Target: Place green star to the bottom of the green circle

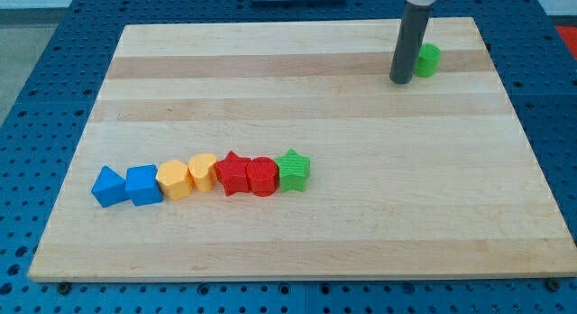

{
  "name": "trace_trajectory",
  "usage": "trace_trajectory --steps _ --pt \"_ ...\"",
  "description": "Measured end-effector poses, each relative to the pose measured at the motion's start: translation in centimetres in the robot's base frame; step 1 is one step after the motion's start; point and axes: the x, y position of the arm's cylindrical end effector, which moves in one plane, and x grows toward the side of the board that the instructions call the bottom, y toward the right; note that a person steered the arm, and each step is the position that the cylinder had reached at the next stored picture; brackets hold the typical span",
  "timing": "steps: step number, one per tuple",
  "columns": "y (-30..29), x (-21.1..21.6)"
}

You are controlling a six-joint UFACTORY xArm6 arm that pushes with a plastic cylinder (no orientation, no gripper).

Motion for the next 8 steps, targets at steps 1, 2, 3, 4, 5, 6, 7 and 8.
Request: trace_trajectory --steps 1,2,3,4,5,6,7,8 --pt "0.8 0.6" --pt "3.1 -0.9" --pt "5.0 -2.6" --pt "5.1 0.1" --pt "5.1 7.7" --pt "3.3 16.2" --pt "-4.0 22.1" --pt "-12.4 24.4"
